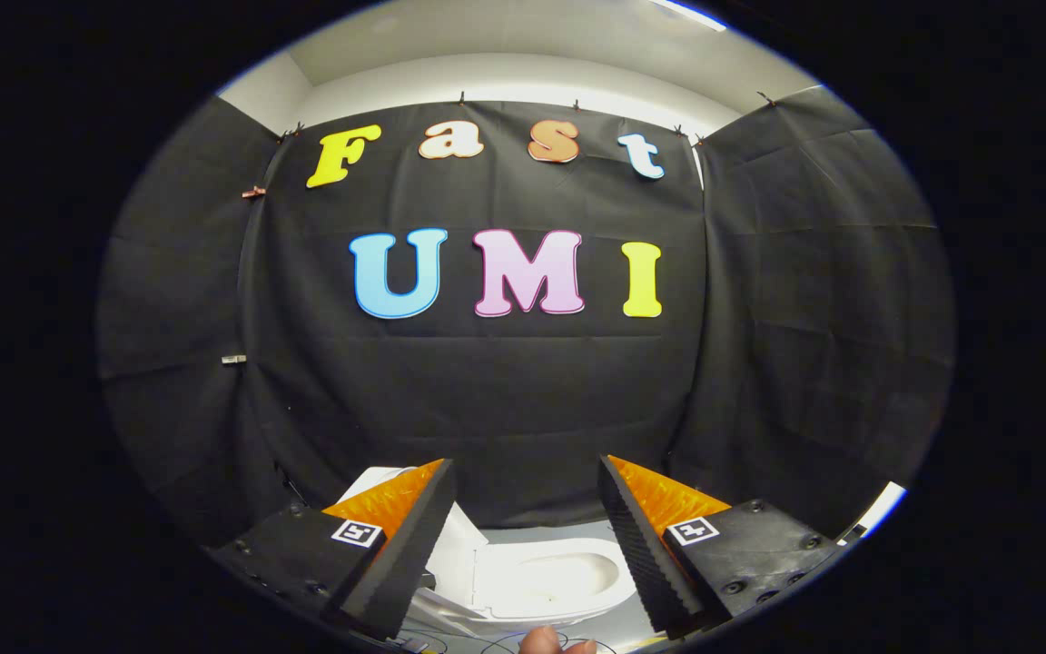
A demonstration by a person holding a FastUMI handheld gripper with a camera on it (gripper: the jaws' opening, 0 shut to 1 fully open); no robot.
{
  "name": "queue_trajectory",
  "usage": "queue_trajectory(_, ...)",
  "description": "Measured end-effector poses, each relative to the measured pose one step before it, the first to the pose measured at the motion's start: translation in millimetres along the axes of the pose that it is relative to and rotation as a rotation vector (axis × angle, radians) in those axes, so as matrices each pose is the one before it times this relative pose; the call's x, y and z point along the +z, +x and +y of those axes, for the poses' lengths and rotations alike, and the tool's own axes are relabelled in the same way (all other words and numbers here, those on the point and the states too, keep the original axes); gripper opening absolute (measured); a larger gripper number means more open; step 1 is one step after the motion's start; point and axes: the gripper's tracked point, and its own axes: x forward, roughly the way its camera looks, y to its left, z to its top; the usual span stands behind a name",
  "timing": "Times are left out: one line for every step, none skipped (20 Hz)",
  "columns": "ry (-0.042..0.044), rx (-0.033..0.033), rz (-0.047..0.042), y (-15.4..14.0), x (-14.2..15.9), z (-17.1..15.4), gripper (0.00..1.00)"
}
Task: Open the toilet lid.
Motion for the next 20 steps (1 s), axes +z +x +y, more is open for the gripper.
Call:
queue_trajectory(-0.00208, -0.00368, -0.00720, -3.15, 4.83, -8.85, 0.98)
queue_trajectory(-0.00246, -0.00157, -0.00956, -2.86, 4.77, -6.97, 0.98)
queue_trajectory(0.00194, 0.00305, -0.01347, -4.51, 6.25, -4.53, 0.98)
queue_trajectory(0.00776, 0.00403, -0.01804, -3.83, 6.79, -3.24, 0.98)
queue_trajectory(0.00949, 0.00215, -0.01866, -4.08, 6.34, -4.45, 0.98)
queue_trajectory(0.00879, 0.00099, -0.01601, -3.71, 5.35, -3.62, 0.98)
queue_trajectory(0.00757, 0.00138, -0.00904, -3.58, 3.07, -4.03, 0.97)
queue_trajectory(0.00542, 0.00168, 0.00101, -2.51, 1.13, -2.49, 0.97)
queue_trajectory(0.00083, -0.00292, 0.00611, -2.79, -0.37, -3.96, 0.97)
queue_trajectory(-0.00384, -0.00231, 0.00120, -3.12, 1.19, -4.35, 0.97)
queue_trajectory(-0.00355, -0.00562, -0.00315, -4.03, 2.89, -6.80, 0.97)
queue_trajectory(-0.00063, -0.00767, -0.00628, -2.18, 3.16, -5.43, 0.97)
queue_trajectory(0.00296, -0.00547, -0.00591, -2.67, 2.47, -5.18, 0.97)
queue_trajectory(0.00449, -0.00462, -0.00494, -1.72, 1.62, -3.77, 0.97)
queue_trajectory(0.00429, -0.00278, -0.00610, -2.52, 1.65, -3.23, 0.97)
queue_trajectory(-0.00094, -0.00502, -0.00001, -0.93, 0.84, -2.48, 0.97)
queue_trajectory(-0.00630, -0.00280, 0.00122, -1.38, -0.77, -3.71, 0.97)
queue_trajectory(-0.00591, -0.00236, 0.00230, -1.11, -0.75, -1.67, 0.97)
queue_trajectory(-0.00257, 0.00224, -0.00005, -0.87, 0.29, -0.43, 0.97)
queue_trajectory(-0.00410, 0.00348, 0.00274, -0.25, -1.12, 0.85, 0.97)
